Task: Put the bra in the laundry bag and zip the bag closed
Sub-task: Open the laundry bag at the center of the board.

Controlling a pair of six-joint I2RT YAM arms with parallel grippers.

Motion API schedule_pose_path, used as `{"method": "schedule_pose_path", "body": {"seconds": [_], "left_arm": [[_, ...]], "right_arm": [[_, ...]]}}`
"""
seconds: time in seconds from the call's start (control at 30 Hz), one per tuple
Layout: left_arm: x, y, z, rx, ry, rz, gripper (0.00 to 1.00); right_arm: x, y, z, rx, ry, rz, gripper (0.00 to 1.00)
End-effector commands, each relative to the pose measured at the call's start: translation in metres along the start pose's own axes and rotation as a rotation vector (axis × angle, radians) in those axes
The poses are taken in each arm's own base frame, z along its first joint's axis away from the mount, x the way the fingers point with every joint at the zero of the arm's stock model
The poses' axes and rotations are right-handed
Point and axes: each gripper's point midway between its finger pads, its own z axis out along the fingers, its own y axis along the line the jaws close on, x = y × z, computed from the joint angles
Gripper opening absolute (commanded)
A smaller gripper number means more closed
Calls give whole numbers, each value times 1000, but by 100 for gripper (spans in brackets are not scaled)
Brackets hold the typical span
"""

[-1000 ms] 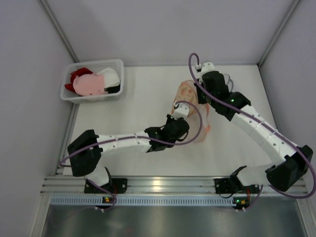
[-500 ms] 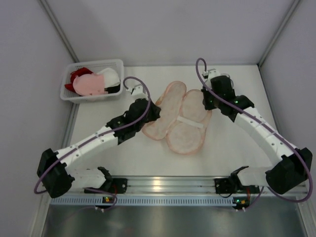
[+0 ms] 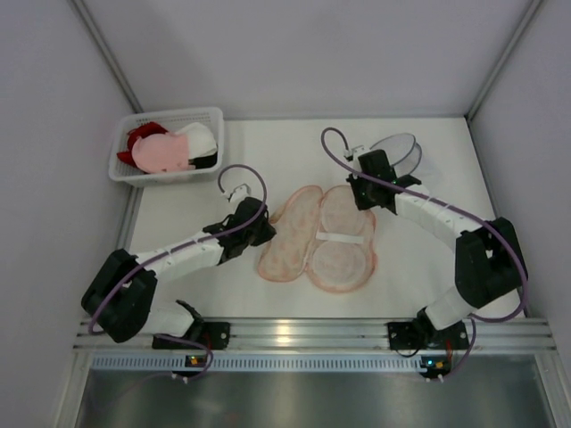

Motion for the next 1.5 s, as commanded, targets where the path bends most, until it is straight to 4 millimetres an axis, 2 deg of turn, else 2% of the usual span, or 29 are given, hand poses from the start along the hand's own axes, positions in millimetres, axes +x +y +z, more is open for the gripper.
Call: {"method": "schedule_pose_path", "body": {"seconds": [0.0,0.03,0.1,0.13,0.2,0.23,0.3,0.33,0.4,0.43,0.47,0.5,0.57,0.6,0.63,0.7,0.73,0.77,0.8,0.87,1.0,1.1,1.17,1.23,1.3,1.33,1.37,1.43,1.47], "left_arm": [[-25,-31,6,84,-45,37,6],[-30,-40,5,99,-51,42,10],[-31,-39,8,75,-44,74,24],[-40,-48,7,82,-59,77,34],[-46,-48,5,61,-71,119,40],[-55,-57,2,72,-90,125,46],[-64,-62,-4,75,-113,170,57],[-75,-71,-8,88,-138,176,67],[-88,-81,-12,90,-174,228,77],[-91,-81,-9,80,-177,247,78],[-96,-84,-9,76,-187,286,78],[-106,-97,-13,95,-207,300,78],[-113,-103,-15,87,-213,337,76],[-124,-118,-23,114,-237,343,74],[-129,-123,-27,121,-253,355,73],[-134,-139,-36,147,-283,365,70],[-132,-142,-36,147,-286,382,70],[-125,-150,-37,162,-279,408,70],[-125,-156,-36,164,-284,418,70],[-109,-157,-18,148,-239,474,71],[-94,-157,9,128,-177,564,75],[-100,-149,20,61,-192,649,76],[-112,-141,23,-13,-225,702,77],[-117,-142,27,-32,-230,747,76],[-112,-144,35,-7,-200,770,71],[-110,-145,37,3,-189,772,64],[-110,-148,40,14,-183,764,48],[-103,-146,51,11,-159,710,29],[-105,-146,54,13,-154,674,14]], "right_arm": [[-43,-9,3,21,-160,-39,3],[-47,-9,3,22,-175,-47,6],[-51,-12,3,32,-179,-62,20],[-60,-12,-1,33,-194,-66,33],[-63,-11,-6,26,-186,-73,42],[-70,-11,-10,22,-202,-74,53],[-75,-10,-20,17,-217,-74,61],[-78,-12,-23,23,-225,-72,67],[-85,-12,-35,24,-253,-69,70],[-87,-12,-38,24,-261,-67,72],[-92,-14,-45,29,-282,-63,72],[-94,-14,-48,31,-290,-59,72],[-98,-17,-58,48,-317,-22,72],[-98,-16,-60,44,-322,-4,70],[-99,-11,-62,21,-335,61,65],[-92,4,-61,-58,-339,116,56],[-99,8,-61,-86,-380,160,55],[-86,15,-53,-118,-359,177,54],[-85,18,-50,-131,-367,196,52],[-80,22,-37,-146,-340,215,49],[-75,21,-19,-128,-280,215,49],[-71,20,-6,-116,-275,224,50],[-67,19,4,-103,-253,230,50],[-65,19,10,-99,-245,228,50],[-59,13,23,-60,-234,239,49],[-54,11,31,-43,-219,241,48],[-50,9,36,-31,-213,251,47],[-44,6,50,-7,-197,256,43],[-41,5,54,1,-192,259,42]]}}
